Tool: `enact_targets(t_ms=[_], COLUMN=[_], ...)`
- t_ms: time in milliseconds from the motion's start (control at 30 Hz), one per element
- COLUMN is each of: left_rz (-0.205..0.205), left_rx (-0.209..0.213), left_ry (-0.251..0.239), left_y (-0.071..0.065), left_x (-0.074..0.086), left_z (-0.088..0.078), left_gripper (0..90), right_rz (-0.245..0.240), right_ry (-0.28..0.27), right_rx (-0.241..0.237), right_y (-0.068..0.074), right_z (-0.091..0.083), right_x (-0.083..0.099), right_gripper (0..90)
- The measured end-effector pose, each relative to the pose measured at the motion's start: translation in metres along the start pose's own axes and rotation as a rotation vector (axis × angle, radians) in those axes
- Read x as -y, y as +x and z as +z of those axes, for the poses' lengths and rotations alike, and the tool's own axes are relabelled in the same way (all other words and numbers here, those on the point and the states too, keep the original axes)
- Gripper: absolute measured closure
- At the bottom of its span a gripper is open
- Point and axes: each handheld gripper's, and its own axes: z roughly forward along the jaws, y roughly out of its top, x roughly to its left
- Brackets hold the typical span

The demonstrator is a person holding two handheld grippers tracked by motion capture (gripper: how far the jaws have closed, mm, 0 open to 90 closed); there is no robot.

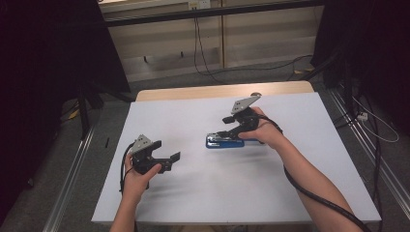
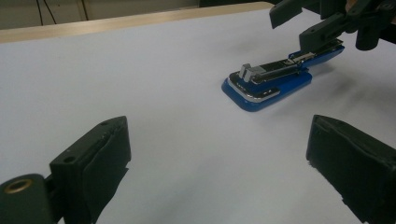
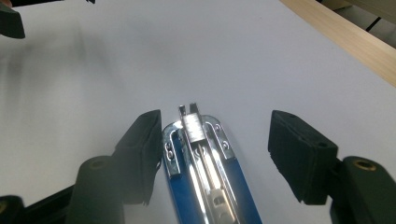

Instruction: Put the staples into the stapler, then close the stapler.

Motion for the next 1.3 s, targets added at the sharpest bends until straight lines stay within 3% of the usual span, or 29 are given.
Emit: enact_targets(t_ms=[333,633,967,1300], left_rz=[0.013,0.019,-0.013,-0.018], left_rx=[0.023,0.049,0.062,0.092], left_ry=[0.01,0.012,-0.002,0.029], left_y=[-0.006,-0.011,-0.011,-0.016], left_x=[-0.001,-0.002,-0.004,-0.005], left_z=[0.003,0.008,0.017,0.031], left_gripper=[6.4,6.4,7.5,13.7], right_rz=[0.084,0.114,0.148,0.174], right_ry=[-0.062,-0.046,-0.027,-0.023], right_rx=[0.113,0.202,0.313,0.411], right_y=[0.017,0.031,0.042,0.051], right_z=[-0.03,-0.051,-0.069,-0.087], right_x=[0.019,0.038,0.062,0.081], right_gripper=[16.9,14.6,17.5,30.4])
